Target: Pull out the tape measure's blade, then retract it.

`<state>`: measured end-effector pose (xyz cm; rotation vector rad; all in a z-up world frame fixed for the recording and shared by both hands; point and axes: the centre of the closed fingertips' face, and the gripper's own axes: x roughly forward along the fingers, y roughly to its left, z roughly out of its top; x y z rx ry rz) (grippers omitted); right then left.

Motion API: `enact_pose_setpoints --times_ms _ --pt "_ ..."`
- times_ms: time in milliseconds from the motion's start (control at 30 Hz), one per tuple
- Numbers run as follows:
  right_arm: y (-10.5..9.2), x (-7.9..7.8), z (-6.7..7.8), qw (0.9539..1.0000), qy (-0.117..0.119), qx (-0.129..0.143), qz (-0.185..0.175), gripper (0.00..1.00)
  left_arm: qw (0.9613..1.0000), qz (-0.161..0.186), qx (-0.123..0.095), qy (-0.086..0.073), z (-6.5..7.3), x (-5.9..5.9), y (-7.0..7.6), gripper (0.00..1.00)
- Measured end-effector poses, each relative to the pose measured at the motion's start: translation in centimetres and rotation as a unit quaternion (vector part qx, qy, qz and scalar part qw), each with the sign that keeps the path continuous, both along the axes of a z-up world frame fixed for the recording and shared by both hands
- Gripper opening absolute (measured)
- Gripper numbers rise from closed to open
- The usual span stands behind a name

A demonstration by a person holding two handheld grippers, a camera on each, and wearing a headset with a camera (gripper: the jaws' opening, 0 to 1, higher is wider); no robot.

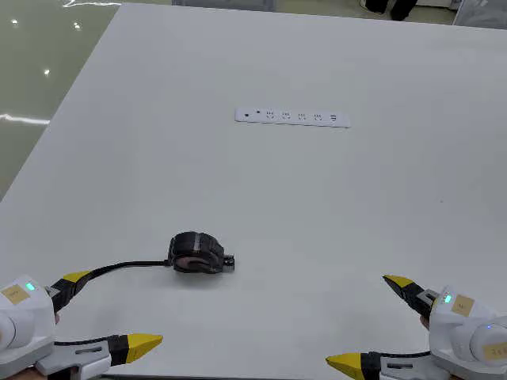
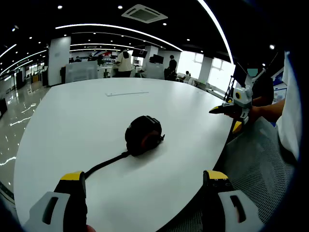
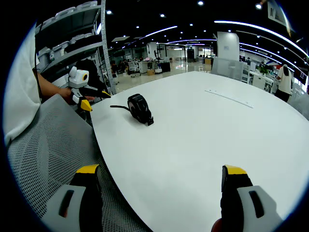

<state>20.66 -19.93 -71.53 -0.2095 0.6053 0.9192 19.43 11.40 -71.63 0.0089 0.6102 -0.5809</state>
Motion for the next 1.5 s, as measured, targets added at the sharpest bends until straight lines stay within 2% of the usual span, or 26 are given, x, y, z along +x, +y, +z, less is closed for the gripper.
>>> enact_pose_setpoints --times_ms 933,1200,1500 --pt "0.2 -0.1 0.0 1.0000 -0.002 0.000 0.003 1.00 1.0000 -0.004 -0.005 -0.002 0.4 0.0 -0.3 0.97" --pt "0.4 0.0 -0.2 0.9999 -0.002 -0.006 0.010 0.97 1.0000 -0.006 -0.003 -0.004 0.5 0.7 -0.3 0.97" --pt "0.8 0.4 -0.2 0.9999 0.002 0.001 0.014 0.97 0.9998 -0.017 0.001 -0.007 0.7 1.7 -0.6 0.97"
